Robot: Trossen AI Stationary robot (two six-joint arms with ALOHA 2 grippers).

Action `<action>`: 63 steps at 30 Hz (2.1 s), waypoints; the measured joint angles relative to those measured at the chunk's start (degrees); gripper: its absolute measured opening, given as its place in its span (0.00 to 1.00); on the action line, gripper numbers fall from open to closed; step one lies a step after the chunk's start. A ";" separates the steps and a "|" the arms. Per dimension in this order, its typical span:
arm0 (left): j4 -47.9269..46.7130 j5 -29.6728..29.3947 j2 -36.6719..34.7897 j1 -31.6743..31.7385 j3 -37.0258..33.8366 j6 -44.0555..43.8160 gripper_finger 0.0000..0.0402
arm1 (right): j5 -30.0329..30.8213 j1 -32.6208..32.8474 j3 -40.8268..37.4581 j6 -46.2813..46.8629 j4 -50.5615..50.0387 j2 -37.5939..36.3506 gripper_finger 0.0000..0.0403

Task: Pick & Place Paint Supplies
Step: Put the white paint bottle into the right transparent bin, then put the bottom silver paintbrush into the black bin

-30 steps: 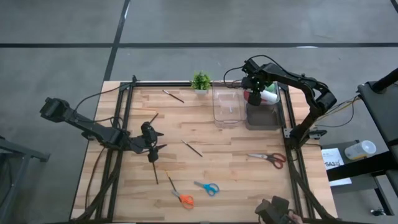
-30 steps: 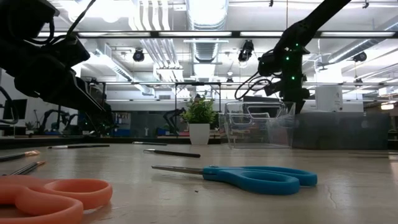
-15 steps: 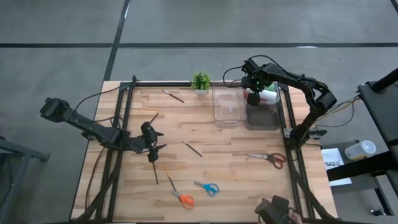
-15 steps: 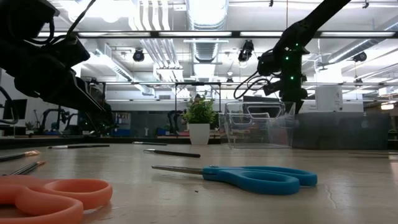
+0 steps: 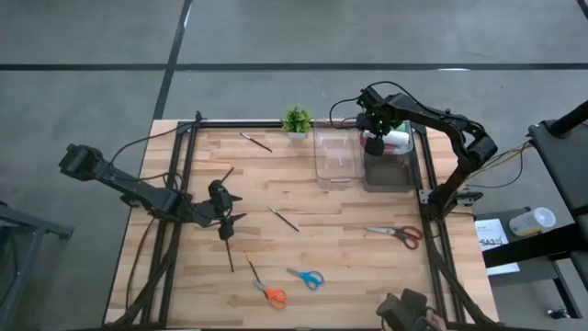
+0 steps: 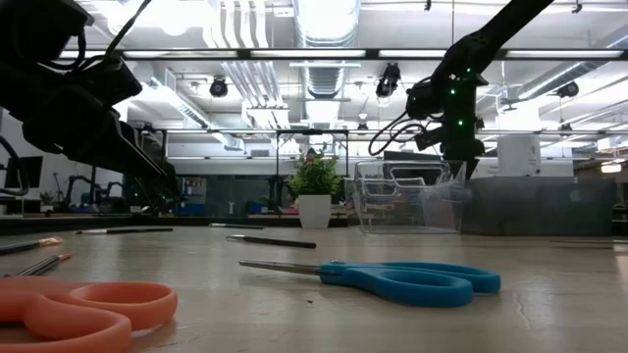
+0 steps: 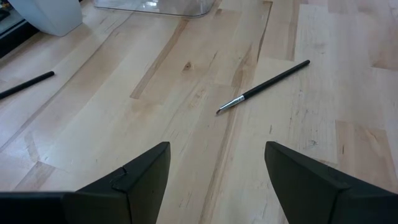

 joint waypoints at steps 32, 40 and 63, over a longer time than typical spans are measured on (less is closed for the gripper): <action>0.01 -0.01 0.00 0.00 0.00 0.00 0.66 | -2.87 7.40 0.03 10.83 8.65 -21.87 0.69; 0.02 0.00 0.00 0.00 0.00 0.00 0.66 | -4.57 15.99 -7.88 12.90 23.90 -28.74 0.69; 0.00 -0.02 0.00 0.00 0.00 0.00 0.66 | -4.03 35.91 -37.47 15.27 74.64 -35.81 0.69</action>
